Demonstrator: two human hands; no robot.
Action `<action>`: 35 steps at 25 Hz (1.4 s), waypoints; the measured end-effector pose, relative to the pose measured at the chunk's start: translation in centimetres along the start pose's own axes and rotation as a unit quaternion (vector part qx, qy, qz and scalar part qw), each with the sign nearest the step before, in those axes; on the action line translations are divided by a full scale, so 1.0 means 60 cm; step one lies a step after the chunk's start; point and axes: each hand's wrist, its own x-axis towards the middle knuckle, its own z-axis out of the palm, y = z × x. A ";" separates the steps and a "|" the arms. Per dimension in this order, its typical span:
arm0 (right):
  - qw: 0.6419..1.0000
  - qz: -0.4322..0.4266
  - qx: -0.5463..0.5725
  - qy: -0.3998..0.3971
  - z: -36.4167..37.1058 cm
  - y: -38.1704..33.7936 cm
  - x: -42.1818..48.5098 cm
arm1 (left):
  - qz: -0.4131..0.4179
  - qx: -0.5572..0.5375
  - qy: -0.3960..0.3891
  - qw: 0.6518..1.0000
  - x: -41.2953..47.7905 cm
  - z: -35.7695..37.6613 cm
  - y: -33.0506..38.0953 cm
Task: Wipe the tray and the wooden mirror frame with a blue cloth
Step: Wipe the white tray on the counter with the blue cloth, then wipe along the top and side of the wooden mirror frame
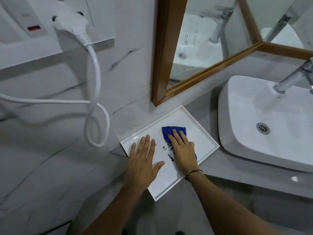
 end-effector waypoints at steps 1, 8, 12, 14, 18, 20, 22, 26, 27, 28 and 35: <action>1.000 -0.003 0.006 0.003 -0.008 -0.003 -0.003 | -0.004 0.006 0.003 1.000 -0.002 -0.007 0.001; 0.995 -0.009 0.039 0.096 -0.099 -0.036 -0.058 | 0.001 0.002 0.061 0.998 -0.014 -0.125 0.006; 0.970 -0.032 0.033 0.240 -0.265 -0.066 -0.069 | 0.036 0.001 0.192 0.981 -0.037 -0.278 0.037; 0.942 -0.046 0.040 0.331 -0.376 -0.076 -0.069 | 0.045 0.008 0.291 0.955 -0.047 -0.378 0.053; 0.875 -0.073 0.058 0.476 -0.606 -0.087 -0.063 | 0.031 -0.007 0.408 0.912 -0.033 -0.603 0.077; 0.854 -0.074 0.068 0.511 -0.714 -0.094 -0.062 | 0.013 0.009 0.439 0.899 -0.024 -0.721 0.081; 0.835 -0.087 0.075 0.538 -0.804 -0.103 -0.067 | 0.019 0.028 0.479 0.877 -0.016 -0.820 0.080; 0.781 -0.139 0.082 0.604 -0.947 -0.124 -0.074 | 0.031 0.054 0.564 0.823 -0.001 -0.981 0.082; 0.766 -0.148 0.086 0.619 -0.982 -0.132 -0.072 | 0.030 0.064 0.580 0.812 -0.003 -1.027 0.083; 0.752 -0.156 0.089 0.635 -1.019 -0.140 -0.070 | 0.033 0.075 0.592 0.802 -0.009 -1.078 0.081; 0.660 -0.180 0.153 0.713 -1.217 -0.207 -0.035 | 0.036 0.205 0.601 0.772 -0.083 -1.396 0.062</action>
